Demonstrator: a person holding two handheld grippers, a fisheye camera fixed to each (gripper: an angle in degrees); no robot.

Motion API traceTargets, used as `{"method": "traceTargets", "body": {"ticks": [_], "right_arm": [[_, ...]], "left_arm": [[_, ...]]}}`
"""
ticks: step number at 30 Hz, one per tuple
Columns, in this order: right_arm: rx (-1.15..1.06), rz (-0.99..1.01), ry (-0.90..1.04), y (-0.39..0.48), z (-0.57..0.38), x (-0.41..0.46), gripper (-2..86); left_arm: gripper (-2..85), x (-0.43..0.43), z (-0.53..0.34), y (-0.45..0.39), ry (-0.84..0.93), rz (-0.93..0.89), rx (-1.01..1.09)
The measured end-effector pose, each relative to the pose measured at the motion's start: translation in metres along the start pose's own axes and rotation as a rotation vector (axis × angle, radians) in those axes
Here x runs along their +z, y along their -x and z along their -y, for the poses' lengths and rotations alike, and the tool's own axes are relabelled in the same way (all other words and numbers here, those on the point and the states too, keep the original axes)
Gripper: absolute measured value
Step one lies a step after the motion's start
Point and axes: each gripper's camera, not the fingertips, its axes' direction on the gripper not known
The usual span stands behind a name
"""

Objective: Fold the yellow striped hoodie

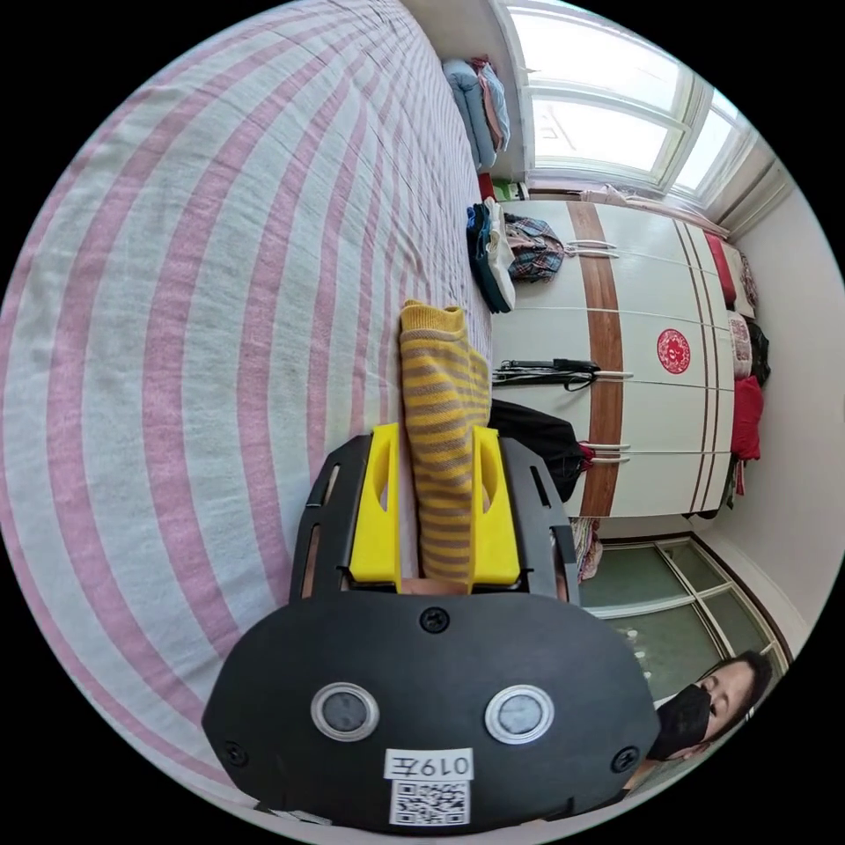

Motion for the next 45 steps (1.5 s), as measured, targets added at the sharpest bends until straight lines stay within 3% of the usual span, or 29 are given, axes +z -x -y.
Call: {"method": "traceTargets", "body": {"ticks": [8, 16, 22, 32, 38, 45], "right_arm": [[0.033, 0.116, 0.016, -0.022, 0.027, -0.016, 13.4], [-0.012, 0.031, 0.047, -0.021, 0.037, -0.015, 15.6], [-0.012, 0.027, 0.088, -0.018, 0.042, -0.001, 17.4], [0.009, 0.086, 0.026, -0.012, 0.06, 0.02, 19.1], [0.101, 0.07, -0.023, -0.019, 0.067, 0.022, 13.6], [0.133, 0.118, -0.003, -0.021, 0.07, 0.021, 11.2]], "left_arm": [[10.8, 0.004, 0.003, 0.011, 0.065, -0.059, 0.048], [11.2, 0.021, -0.038, 0.01, 0.216, 0.0, 0.158], [11.5, 0.03, -0.039, 0.022, 0.228, -0.103, 0.111], [12.3, 0.032, -0.032, 0.01, 0.209, -0.152, 0.154], [11.4, 0.036, -0.026, 0.01, 0.222, -0.107, 0.199], [16.0, 0.005, 0.002, 0.039, 0.042, -0.131, 0.06]]}}
